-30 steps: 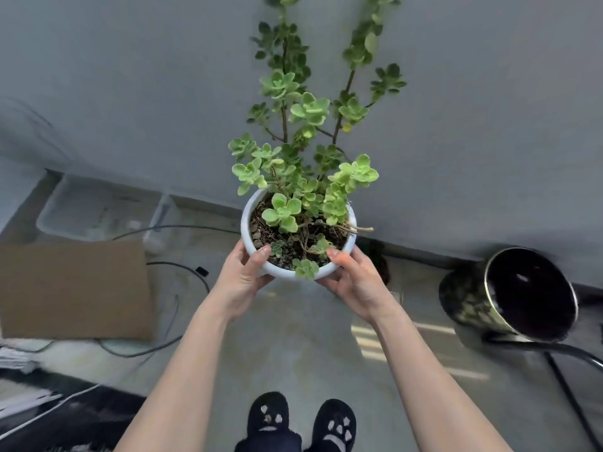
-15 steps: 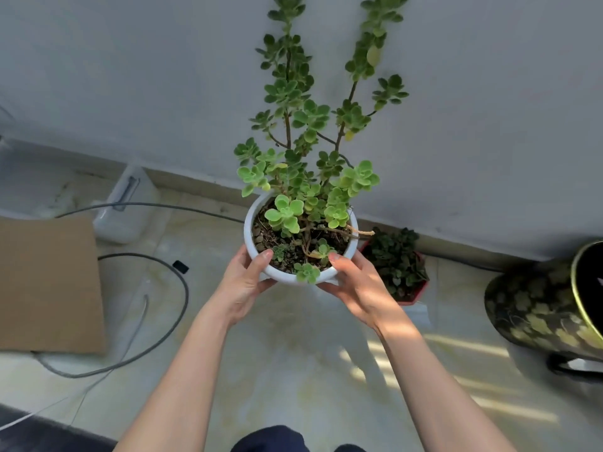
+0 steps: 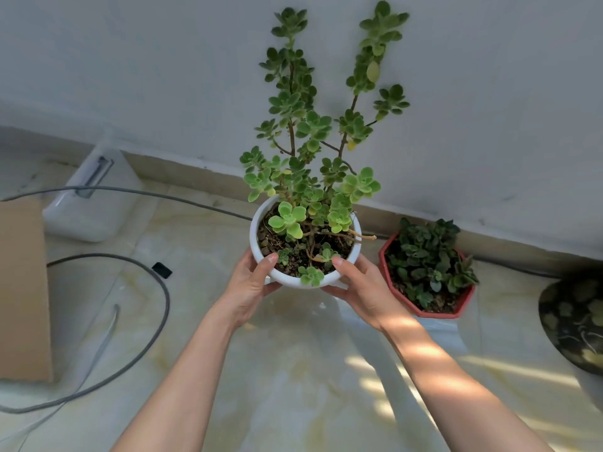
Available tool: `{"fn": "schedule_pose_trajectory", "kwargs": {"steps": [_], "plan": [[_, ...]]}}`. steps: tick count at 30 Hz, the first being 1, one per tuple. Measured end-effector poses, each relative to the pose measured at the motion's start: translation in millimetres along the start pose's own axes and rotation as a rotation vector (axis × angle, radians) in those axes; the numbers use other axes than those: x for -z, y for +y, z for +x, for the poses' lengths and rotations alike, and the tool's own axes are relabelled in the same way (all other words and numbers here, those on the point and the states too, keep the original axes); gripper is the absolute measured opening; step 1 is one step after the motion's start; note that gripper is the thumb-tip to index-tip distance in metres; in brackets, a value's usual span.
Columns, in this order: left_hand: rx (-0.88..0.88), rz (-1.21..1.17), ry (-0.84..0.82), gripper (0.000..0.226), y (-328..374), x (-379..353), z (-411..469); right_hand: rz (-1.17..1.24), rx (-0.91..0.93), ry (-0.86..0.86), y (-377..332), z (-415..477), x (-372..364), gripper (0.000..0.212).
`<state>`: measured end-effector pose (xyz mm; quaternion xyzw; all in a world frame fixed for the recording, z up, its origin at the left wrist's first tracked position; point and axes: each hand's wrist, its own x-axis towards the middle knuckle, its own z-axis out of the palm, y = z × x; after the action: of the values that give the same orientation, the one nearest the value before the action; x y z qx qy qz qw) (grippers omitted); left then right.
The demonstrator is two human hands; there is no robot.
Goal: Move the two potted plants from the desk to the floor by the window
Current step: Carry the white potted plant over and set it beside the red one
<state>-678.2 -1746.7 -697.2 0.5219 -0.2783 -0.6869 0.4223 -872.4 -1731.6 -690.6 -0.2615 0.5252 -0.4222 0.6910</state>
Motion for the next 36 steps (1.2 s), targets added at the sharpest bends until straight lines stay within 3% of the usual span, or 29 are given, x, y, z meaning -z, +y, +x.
{"fn": "schedule_pose_trajectory", "kwargs": {"steps": [14,29,36], "plan": [[0.039,-0.016,0.005,0.02,-47,12,27,-0.016,-0.039,-0.006,44,30,24,0.034],[0.023,-0.054,-0.008,0.021,-71,22,30,0.036,-0.066,-0.03,64,34,29,0.036],[0.02,-0.044,-0.027,0.023,-76,24,29,0.083,-0.059,-0.056,68,32,32,0.025]]}}
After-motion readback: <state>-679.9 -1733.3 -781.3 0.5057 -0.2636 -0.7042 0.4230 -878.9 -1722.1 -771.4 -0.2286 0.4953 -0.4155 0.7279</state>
